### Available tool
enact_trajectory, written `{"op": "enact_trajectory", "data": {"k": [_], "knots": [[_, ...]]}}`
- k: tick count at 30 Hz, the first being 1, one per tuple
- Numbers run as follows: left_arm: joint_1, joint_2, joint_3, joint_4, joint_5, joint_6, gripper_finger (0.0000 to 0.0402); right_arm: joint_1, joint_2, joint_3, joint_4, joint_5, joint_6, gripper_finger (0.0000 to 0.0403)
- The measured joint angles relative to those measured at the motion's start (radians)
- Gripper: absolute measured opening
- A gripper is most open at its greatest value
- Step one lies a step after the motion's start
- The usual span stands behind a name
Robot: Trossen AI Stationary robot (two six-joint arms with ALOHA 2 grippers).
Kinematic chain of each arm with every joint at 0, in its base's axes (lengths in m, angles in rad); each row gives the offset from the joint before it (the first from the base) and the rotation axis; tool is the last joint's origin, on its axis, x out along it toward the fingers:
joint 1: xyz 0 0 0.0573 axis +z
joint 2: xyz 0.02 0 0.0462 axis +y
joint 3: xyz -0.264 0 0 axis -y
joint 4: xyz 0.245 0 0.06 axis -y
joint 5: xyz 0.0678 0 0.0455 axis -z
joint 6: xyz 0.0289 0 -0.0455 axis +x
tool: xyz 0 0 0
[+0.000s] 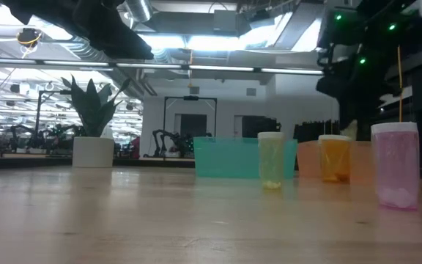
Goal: Pick and place medicine bottles into bin by pill shape (circle, oval)
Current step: Put the yellow pill bottle into the orange bin
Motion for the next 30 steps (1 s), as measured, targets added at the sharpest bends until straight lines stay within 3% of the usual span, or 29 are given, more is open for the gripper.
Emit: {"op": "enact_trajectory", "data": {"k": [6, 20, 30], "knots": [[0.0, 0.0, 0.0, 0.0, 0.0, 0.0, 0.0214, -0.114, 0.0, -0.061, 0.193, -0.104, -0.144, 0.011], [0.0, 0.0, 0.0, 0.0, 0.0, 0.0, 0.0214, -0.192, 0.0, -0.146, 0.218, -0.149, -0.157, 0.0111], [0.0, 0.0, 0.0, 0.0, 0.0, -0.001, 0.0214, -0.192, 0.0, -0.147, 0.221, -0.149, -0.161, 0.0212]]}}
